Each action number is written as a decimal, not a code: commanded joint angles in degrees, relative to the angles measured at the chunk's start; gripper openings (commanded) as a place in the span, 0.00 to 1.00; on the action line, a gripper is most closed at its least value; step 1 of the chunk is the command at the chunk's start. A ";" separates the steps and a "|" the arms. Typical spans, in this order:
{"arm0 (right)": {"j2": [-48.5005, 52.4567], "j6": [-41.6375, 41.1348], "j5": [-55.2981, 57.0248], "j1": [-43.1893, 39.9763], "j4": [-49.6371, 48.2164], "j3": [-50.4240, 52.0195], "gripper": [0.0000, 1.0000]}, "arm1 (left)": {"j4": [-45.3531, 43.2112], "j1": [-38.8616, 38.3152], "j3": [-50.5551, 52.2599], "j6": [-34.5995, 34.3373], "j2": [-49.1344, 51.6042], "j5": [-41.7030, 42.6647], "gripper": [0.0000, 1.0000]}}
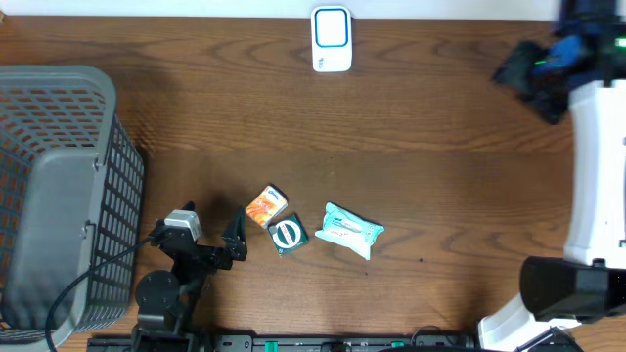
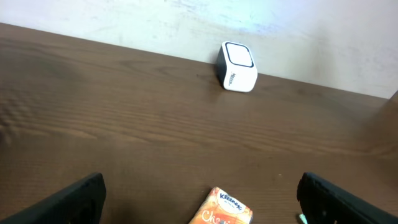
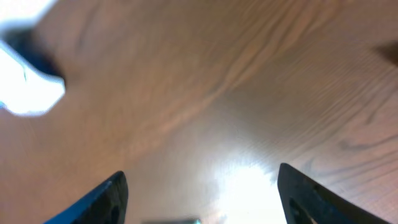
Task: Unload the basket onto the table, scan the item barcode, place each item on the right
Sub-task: 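Release the bag and reach the right gripper to the wipes pack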
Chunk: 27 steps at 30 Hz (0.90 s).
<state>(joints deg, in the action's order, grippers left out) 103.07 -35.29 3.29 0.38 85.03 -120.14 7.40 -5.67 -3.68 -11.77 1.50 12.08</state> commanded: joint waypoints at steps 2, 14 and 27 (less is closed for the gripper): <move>0.13 3.54 -0.22 11.37 2.99 4.63 0.68 | 1.53 0.13 0.90 0.96 -0.13 0.33 0.98; 0.13 16.02 4.46 35.17 -12.57 34.10 0.83 | 1.55 0.13 0.90 0.96 -0.13 0.33 0.98; 0.13 26.18 10.32 54.27 -27.15 47.28 0.90 | 1.53 0.13 0.90 0.98 -0.13 0.33 0.98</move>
<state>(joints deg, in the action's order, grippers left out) 103.46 -11.92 8.01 51.53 59.61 -75.83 7.42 -5.67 -3.70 -11.77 1.50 12.08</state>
